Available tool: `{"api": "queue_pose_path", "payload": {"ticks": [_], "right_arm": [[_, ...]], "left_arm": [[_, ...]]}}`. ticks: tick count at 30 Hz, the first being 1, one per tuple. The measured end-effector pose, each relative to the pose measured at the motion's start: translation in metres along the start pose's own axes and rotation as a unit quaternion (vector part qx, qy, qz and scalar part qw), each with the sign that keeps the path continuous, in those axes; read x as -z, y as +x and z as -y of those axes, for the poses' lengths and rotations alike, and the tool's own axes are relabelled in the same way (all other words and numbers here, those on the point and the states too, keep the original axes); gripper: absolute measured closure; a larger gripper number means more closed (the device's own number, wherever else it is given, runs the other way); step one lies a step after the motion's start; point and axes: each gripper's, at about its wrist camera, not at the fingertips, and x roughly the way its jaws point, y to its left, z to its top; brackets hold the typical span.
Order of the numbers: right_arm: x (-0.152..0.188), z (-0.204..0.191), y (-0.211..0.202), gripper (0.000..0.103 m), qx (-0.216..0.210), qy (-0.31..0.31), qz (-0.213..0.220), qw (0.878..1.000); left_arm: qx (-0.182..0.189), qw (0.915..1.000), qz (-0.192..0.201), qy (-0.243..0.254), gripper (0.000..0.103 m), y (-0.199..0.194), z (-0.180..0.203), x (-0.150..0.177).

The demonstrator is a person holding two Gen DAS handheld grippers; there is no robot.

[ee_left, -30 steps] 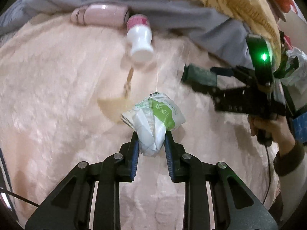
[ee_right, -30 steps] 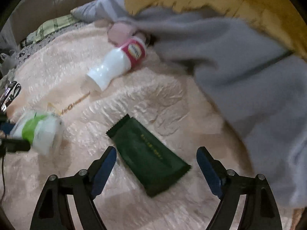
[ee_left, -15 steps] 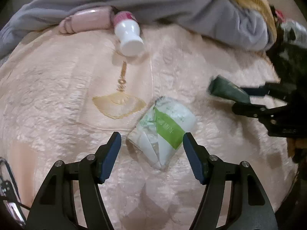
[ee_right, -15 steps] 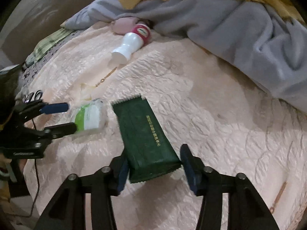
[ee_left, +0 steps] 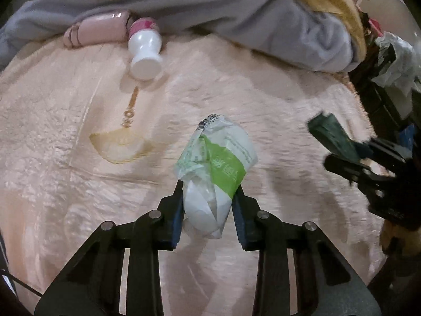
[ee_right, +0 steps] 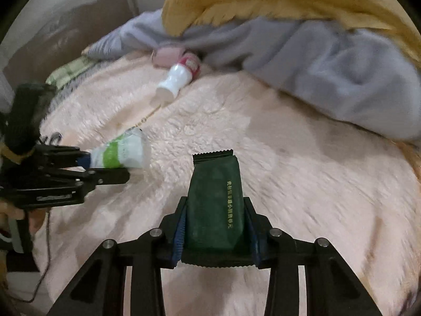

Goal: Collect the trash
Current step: 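Carry the white-green packet and dark green wrapper over the white bucket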

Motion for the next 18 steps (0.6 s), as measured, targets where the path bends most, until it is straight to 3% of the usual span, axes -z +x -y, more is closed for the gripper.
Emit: {"api": "queue_pose_path", "payload": {"ticks": [9, 18], "right_arm": [[0.055, 0.023, -0.083, 0.065, 0.046, 0.077, 0.033, 0.995], [0.116, 0.066, -0.161, 0.065, 0.094, 0.151, 0.064, 0.982]], "left_arm": [[0.027, 0.9982, 0.027, 0.046, 0.073, -0.032, 0.088, 0.011], [0.047, 0.9927, 0.034, 0.105, 0.073, -0.042, 0.181, 0.023]]}}
